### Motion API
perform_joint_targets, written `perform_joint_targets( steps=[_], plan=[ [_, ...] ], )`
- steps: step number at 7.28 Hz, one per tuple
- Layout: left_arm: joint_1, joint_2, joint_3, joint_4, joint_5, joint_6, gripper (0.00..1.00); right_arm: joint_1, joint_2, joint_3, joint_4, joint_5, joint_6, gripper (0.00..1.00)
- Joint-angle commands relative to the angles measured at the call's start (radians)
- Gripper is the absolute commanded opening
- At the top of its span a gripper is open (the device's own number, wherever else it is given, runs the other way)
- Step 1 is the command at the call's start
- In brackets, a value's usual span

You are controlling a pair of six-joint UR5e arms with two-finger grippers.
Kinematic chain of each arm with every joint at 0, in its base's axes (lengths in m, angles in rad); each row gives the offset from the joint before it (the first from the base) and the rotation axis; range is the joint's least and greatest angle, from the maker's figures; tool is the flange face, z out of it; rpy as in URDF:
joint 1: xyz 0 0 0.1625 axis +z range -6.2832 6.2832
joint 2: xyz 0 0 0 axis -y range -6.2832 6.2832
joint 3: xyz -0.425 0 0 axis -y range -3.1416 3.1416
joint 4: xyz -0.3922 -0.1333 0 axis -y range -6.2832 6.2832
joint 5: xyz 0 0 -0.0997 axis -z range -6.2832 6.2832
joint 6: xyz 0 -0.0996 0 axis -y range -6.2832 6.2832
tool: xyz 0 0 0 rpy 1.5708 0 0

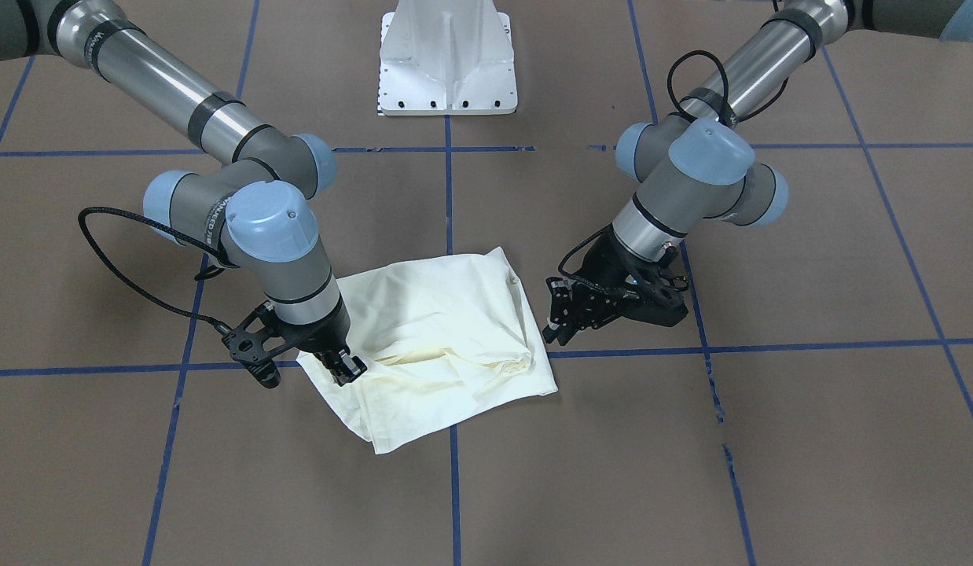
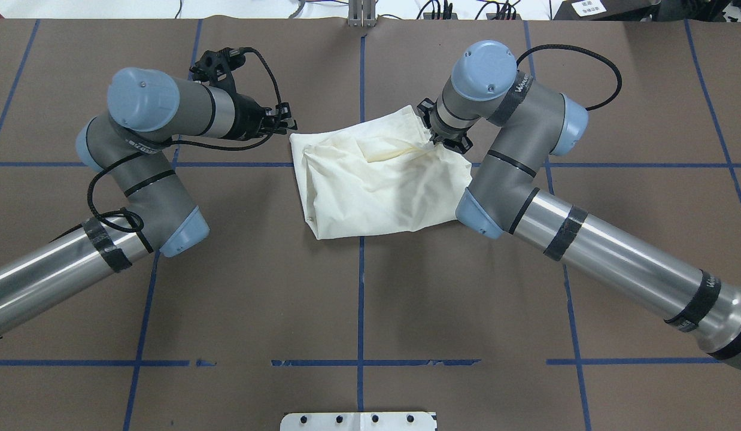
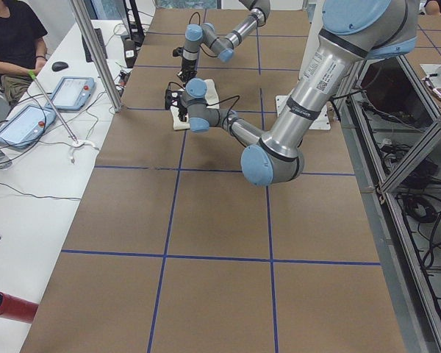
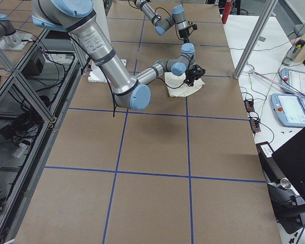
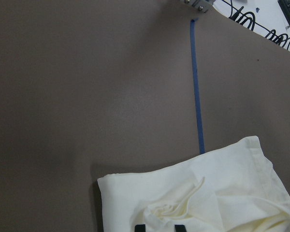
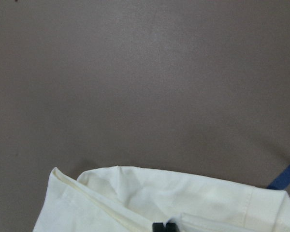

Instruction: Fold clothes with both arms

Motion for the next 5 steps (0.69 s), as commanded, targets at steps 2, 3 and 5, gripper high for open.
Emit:
perform_joint_targets(
  steps=[2, 3, 5],
  plan=[
    [0.004, -0.059, 0.11, -0.009, 0.015, 0.0, 0.38, 0.0, 0.003, 0.001, 0.0, 0.0, 0.0, 0.0],
    [0.01, -0.084, 0.133, -0.009, 0.015, -0.002, 0.4, -0.001, 0.003, 0.001, 0.0, 0.0, 0.0, 0.0],
    [0.039, -0.092, 0.146, -0.009, 0.012, -0.002, 0.51, 0.0, 0.003, 0.001, 0.0, 0.0, 0.0, 0.0]
  ],
)
